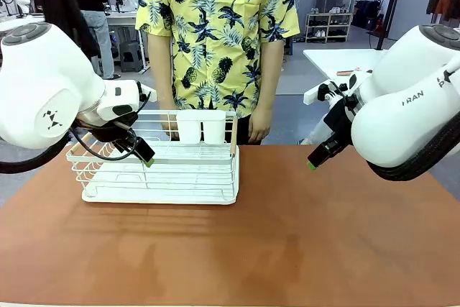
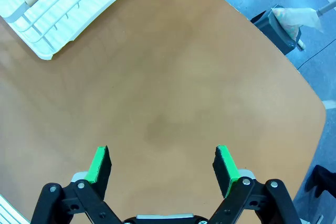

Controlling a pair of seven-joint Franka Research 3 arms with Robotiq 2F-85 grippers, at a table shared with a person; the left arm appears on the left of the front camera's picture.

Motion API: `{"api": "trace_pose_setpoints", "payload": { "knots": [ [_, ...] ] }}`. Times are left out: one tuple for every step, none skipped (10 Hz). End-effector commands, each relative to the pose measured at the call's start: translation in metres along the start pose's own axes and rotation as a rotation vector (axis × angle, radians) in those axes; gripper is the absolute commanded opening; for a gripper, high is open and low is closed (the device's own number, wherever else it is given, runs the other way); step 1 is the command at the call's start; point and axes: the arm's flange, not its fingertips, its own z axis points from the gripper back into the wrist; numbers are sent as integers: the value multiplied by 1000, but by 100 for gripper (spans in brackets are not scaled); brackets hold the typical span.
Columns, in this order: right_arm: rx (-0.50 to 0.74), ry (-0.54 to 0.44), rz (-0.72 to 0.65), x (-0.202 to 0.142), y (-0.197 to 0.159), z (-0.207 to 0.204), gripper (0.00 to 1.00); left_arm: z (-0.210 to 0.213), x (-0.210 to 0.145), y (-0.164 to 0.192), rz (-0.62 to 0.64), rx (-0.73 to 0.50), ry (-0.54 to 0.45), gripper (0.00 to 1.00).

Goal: Clean the table.
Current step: Pick up the Lint Roller when the human hands it over.

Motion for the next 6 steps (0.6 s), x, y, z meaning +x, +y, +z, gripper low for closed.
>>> {"api": "trace_pose_setpoints", "payload": {
  "knots": [
    [86, -26, -97, 21, -21, 26, 100, 23, 25, 25, 138, -30, -10, 100],
    [232, -21, -209, 39, -54, 54, 100, 58, 46, 58, 308, -204, 19, 100],
    [381, -22, -300, 48, -84, 75, 100, 83, 53, 87, 493, -401, 25, 100],
    [536, -17, -379, 47, -110, 87, 100, 102, 47, 116, 610, -560, 39, 100],
    [644, -10, -468, 39, -134, 92, 100, 115, 29, 143, 727, -755, 22, 100],
    [747, -25, -562, 19, -157, 101, 100, 122, -6, 172, 893, -877, -47, 100]
  ]
}}
